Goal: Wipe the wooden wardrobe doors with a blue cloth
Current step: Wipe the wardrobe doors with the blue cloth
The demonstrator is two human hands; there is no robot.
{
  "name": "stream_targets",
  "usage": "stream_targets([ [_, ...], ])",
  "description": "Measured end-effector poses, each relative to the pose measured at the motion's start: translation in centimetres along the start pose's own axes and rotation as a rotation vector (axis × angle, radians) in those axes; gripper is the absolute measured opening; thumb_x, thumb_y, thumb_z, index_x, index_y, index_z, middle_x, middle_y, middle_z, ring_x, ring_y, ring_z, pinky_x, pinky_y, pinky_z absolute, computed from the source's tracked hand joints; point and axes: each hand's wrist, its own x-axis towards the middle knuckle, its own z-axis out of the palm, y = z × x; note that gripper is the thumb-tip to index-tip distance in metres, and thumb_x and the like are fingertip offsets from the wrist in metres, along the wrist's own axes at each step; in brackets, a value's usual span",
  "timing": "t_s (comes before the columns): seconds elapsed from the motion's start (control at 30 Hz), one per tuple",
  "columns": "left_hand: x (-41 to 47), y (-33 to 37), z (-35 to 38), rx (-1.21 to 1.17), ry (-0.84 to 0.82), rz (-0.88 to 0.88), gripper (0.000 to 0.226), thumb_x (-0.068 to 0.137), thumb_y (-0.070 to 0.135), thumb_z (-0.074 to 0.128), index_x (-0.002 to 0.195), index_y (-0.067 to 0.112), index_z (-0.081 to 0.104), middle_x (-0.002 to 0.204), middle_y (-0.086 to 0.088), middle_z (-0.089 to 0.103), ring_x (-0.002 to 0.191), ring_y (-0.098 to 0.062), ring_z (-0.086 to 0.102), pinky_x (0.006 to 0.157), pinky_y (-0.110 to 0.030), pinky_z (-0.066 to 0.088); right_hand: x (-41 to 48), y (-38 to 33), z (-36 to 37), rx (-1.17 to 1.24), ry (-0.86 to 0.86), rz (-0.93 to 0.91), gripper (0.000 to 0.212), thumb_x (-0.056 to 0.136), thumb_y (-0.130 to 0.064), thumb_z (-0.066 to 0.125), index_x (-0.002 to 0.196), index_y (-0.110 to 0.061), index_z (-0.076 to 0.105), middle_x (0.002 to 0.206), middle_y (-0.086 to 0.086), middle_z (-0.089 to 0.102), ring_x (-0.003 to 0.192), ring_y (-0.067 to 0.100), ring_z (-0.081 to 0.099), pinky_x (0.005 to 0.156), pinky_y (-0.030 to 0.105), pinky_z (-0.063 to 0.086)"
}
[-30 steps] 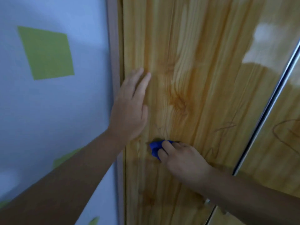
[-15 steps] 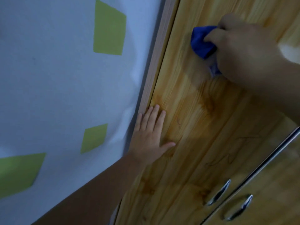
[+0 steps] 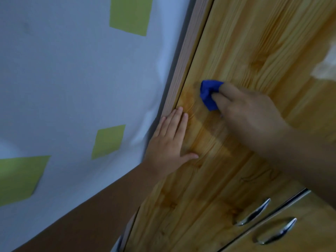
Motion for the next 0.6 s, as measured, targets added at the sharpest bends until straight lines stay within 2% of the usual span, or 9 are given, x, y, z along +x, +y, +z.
stream_targets([
  [0.07,-0.2,-0.2,0.2,0.001,0.008,0.011,0.124,0.08,0.082,0.06,0.165,0.009,0.008,0.174,-0.013,0.008,0.162,-0.026,0.007,0.132,-0.037,-0.007,-2.2,-1.2,1.2,-0.022,-0.067,-0.089,0.029,0.087,0.005,0.055,0.115,0.002,0.065,0.104,0.016,0.059,0.071,0.034,0.06,0.058,0.041,0.051],
  [0.17,-0.5,-0.3,0.4,-0.001,0.03,0.025,0.125,0.079,0.08,0.065,0.165,0.008,0.01,0.173,-0.014,0.008,0.162,-0.027,0.007,0.132,-0.041,-0.003,-4.1,-3.1,2.5,0.038,-0.042,-0.13,0.026,0.082,0.004,0.053,0.103,0.002,0.069,0.091,0.015,0.06,0.062,0.031,0.058,0.052,0.039,0.048],
  [0.27,-1.3,-0.2,0.8,0.005,0.048,0.031,0.128,0.075,0.079,0.07,0.164,0.007,0.013,0.173,-0.018,0.009,0.162,-0.031,0.008,0.131,-0.051,0.015,-7.1,-5.0,4.2,0.068,-0.057,-0.185,0.016,0.076,0.002,0.067,0.09,-0.003,0.073,0.081,0.011,0.062,0.055,0.026,0.059,0.047,0.035,0.048],
  [0.33,-2.2,0.0,1.2,0.03,0.03,0.029,0.13,0.073,0.079,0.071,0.164,0.006,0.015,0.172,-0.019,0.01,0.161,-0.033,0.009,0.129,-0.054,0.021,-9.0,-6.1,5.1,0.116,-0.102,-0.202,0.017,0.071,0.001,0.071,0.086,-0.004,0.075,0.079,0.01,0.064,0.052,0.025,0.058,0.047,0.035,0.05],
  [0.43,-3.4,0.1,1.5,0.058,-0.01,0.011,0.127,0.073,0.079,0.07,0.164,0.009,0.017,0.172,-0.016,0.015,0.161,-0.031,0.012,0.131,-0.05,0.017,-10.9,-6.7,6.1,0.185,-0.136,-0.201,0.016,0.068,0.001,0.069,0.081,-0.007,0.075,0.078,0.009,0.065,0.05,0.023,0.057,0.047,0.036,0.052],
  [0.6,-3.6,0.1,1.2,0.026,-0.022,-0.033,0.119,0.074,0.073,0.074,0.163,0.013,0.022,0.17,-0.013,0.022,0.16,-0.028,0.016,0.131,-0.046,0.019,-12.4,-6.9,6.4,0.144,-0.351,-0.324,0.013,0.069,-0.005,0.079,0.077,-0.015,0.073,0.076,0.004,0.064,0.053,0.021,0.058,0.051,0.037,0.055],
])
